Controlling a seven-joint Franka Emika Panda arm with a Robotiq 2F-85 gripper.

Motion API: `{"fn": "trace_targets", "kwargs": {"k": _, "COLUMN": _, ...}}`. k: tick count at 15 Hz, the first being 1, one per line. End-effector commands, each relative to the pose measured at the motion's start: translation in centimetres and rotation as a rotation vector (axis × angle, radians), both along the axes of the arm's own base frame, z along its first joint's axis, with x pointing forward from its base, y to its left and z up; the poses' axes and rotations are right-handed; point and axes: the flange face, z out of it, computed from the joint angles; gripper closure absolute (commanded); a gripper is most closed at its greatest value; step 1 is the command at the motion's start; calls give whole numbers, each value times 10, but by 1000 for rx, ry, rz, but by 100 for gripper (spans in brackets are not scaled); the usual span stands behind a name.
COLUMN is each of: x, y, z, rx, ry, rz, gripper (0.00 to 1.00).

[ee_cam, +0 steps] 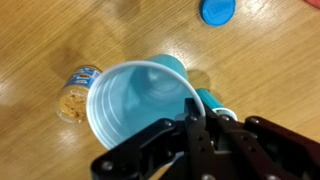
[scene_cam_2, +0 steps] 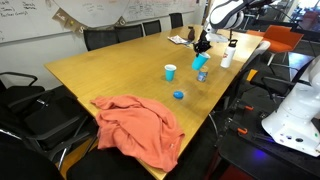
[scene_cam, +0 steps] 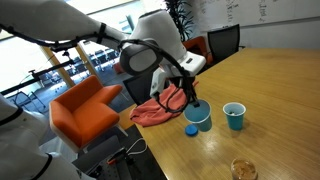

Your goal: Move the cup at the edge of the table forward

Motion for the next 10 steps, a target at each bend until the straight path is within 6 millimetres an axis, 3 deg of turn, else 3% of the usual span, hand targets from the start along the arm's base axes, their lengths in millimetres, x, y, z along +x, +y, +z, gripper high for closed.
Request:
{"fn": "trace_targets", "kwargs": {"k": 1, "x": 19, "y": 29, "z": 32, "rx": -28, "ry": -33, "rz": 50, "gripper": 99}}
{"fn": "trace_targets", "kwargs": {"k": 4, "x": 40, "y": 28, "z": 47, "rx": -87, "ry": -61, "rz": 55, "gripper": 99}}
{"fn": "trace_targets", "kwargs": {"k": 7, "x": 57, "y": -2, "z": 59, "rx": -137, "ry": -65, "rz": 17, "gripper": 99}}
{"fn": "trace_targets", "kwargs": {"k": 10, "x": 74, "y": -49, "z": 62, "rx": -171, "ry": -41, "rz": -20, "gripper": 99}}
